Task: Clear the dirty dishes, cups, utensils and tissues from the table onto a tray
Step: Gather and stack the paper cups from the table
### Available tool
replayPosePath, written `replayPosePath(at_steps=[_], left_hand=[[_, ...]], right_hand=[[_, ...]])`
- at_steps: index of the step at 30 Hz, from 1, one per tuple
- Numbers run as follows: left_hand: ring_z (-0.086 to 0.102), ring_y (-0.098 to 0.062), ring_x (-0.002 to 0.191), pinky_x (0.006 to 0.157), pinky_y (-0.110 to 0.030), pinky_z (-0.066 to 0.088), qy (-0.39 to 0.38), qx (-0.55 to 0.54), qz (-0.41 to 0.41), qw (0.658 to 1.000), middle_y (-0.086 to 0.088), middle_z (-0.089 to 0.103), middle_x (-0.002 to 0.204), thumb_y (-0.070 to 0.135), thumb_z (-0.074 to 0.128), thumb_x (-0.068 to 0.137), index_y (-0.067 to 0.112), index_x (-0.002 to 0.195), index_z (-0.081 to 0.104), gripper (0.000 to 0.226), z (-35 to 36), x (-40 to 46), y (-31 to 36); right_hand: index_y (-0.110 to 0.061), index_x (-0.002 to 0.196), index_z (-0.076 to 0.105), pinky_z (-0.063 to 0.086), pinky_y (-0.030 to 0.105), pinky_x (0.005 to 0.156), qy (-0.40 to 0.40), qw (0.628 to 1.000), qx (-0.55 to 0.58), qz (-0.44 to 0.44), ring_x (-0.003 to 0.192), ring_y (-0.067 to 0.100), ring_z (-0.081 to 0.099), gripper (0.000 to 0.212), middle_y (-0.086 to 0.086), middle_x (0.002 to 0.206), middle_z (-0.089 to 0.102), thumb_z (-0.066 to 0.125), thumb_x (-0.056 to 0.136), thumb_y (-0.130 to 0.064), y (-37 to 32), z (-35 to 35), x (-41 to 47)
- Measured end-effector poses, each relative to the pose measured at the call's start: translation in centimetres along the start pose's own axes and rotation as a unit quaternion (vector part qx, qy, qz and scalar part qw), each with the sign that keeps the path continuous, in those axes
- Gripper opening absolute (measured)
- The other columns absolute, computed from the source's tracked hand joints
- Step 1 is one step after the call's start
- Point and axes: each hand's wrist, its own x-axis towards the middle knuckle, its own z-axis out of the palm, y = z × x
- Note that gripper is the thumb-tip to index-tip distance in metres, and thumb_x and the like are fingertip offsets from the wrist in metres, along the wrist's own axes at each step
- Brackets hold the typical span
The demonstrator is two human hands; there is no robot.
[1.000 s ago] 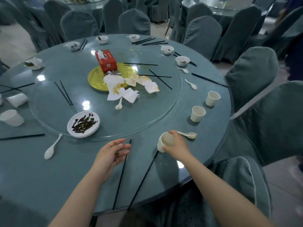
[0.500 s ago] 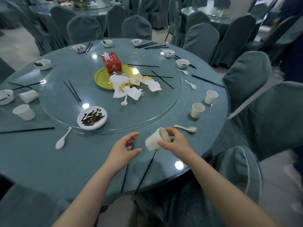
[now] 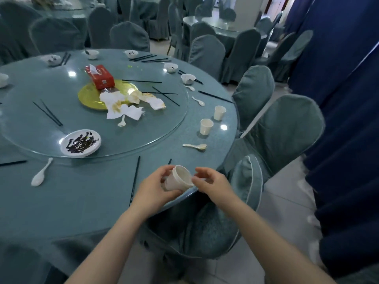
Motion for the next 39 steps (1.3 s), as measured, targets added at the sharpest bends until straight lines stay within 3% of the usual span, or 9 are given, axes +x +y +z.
replayPosePath(at_steps=[3, 6, 9, 16, 22, 26, 29, 32, 39], left_hand=[[0.064, -0.007, 0.089, 0.084, -0.029, 0.052, 0.034, -0.028, 0.006, 0.999, 0.013, 0.065, 0.105, 0.024, 0.085, 0.062, 0.051, 0.103, 0.053, 0.059, 1.2, 0.5, 0.8], [0.064, -0.007, 0.085, 0.075, -0.018, 0.051, 0.06, -0.057, 0.004, 0.997, 0.011, 0.061, 0.106, 0.019, 0.085, 0.065, 0.044, 0.112, 0.053, 0.062, 2.8, 1.7, 1.8], [0.064, -0.008, 0.089, 0.069, -0.012, 0.047, 0.084, -0.087, -0.003, 0.993, 0.008, 0.062, 0.109, 0.016, 0.084, 0.068, 0.031, 0.122, 0.053, 0.064, 5.1, 4.4, 3.4], [0.058, 0.015, 0.078, 0.055, -0.001, 0.04, 0.163, -0.103, -0.015, 0.981, 0.022, 0.059, 0.101, 0.014, 0.079, 0.073, 0.036, 0.114, 0.054, 0.053, 13.4, 13.4, 8.9], [0.059, 0.004, 0.075, 0.049, -0.004, 0.041, 0.208, -0.112, -0.042, 0.971, 0.024, 0.058, 0.096, 0.012, 0.078, 0.075, 0.042, 0.104, 0.052, 0.049, 18.6, 20.3, 11.7], [0.058, 0.009, 0.074, 0.051, -0.008, 0.043, 0.223, -0.111, -0.071, 0.966, 0.024, 0.057, 0.096, 0.01, 0.078, 0.075, 0.038, 0.107, 0.049, 0.052, 20.5, 23.4, 11.5], [0.059, 0.0, 0.084, 0.063, -0.018, 0.045, 0.23, -0.099, -0.09, 0.964, 0.016, 0.06, 0.101, 0.007, 0.078, 0.074, 0.028, 0.114, 0.051, 0.053, 21.0, 26.1, 10.5], [0.059, -0.005, 0.088, 0.067, -0.017, 0.044, 0.242, -0.091, -0.105, 0.96, 0.017, 0.059, 0.101, 0.006, 0.079, 0.072, 0.026, 0.115, 0.051, 0.055, 21.1, 29.2, 9.2], [0.058, -0.012, 0.093, 0.071, -0.018, 0.04, 0.345, -0.1, -0.153, 0.921, 0.008, 0.06, 0.107, 0.016, 0.082, 0.068, 0.025, 0.117, 0.051, 0.059, 21.2, 36.8, 5.5]], right_hand=[[-0.018, 0.116, 0.061, 0.056, 0.028, 0.078, 0.029, 0.997, 0.066, 0.024, 0.086, 0.009, 0.065, 0.028, -0.002, 0.102, 0.067, 0.064, 0.09, -0.027, 0.3, -2.8, 0.3], [-0.026, 0.101, 0.063, 0.053, 0.02, 0.068, 0.04, 0.994, 0.102, 0.019, 0.082, 0.005, 0.066, 0.011, -0.003, 0.1, 0.068, 0.062, 0.091, -0.021, 0.5, -6.5, 0.9], [-0.023, 0.101, 0.065, 0.052, 0.022, 0.069, 0.071, 0.99, 0.119, 0.0, 0.086, 0.009, 0.066, 0.012, 0.0, 0.1, 0.07, 0.061, 0.092, -0.016, 1.0, -11.5, 2.2], [-0.022, 0.093, 0.067, 0.052, 0.023, 0.069, 0.123, 0.984, 0.13, -0.019, 0.081, 0.01, 0.066, 0.014, 0.0, 0.095, 0.071, 0.061, 0.091, -0.009, 3.8, -26.8, 7.6], [-0.023, 0.092, 0.066, 0.051, 0.026, 0.072, 0.12, 0.987, 0.107, -0.007, 0.089, 0.016, 0.066, 0.012, 0.003, 0.098, 0.07, 0.062, 0.09, -0.011, 5.5, -36.3, 13.9], [-0.025, 0.091, 0.066, 0.053, 0.026, 0.072, 0.106, 0.991, 0.076, 0.0, 0.088, 0.014, 0.067, 0.013, 0.001, 0.098, 0.071, 0.064, 0.089, -0.013, 6.5, -38.5, 18.6], [-0.028, 0.09, 0.065, 0.053, 0.026, 0.072, 0.085, 0.995, 0.05, 0.01, 0.091, 0.014, 0.066, 0.014, -0.003, 0.097, 0.07, 0.064, 0.089, -0.014, 7.0, -38.8, 22.4], [-0.028, 0.089, 0.065, 0.052, 0.03, 0.081, 0.062, 0.998, 0.019, 0.021, 0.092, 0.015, 0.065, 0.014, -0.005, 0.095, 0.068, 0.065, 0.088, -0.014, 7.5, -38.8, 26.5], [-0.021, 0.102, 0.065, 0.047, 0.024, 0.085, -0.005, 0.995, -0.095, 0.025, 0.094, 0.008, 0.061, 0.016, -0.01, 0.097, 0.066, 0.064, 0.087, -0.015, 8.0, -37.2, 35.7]])
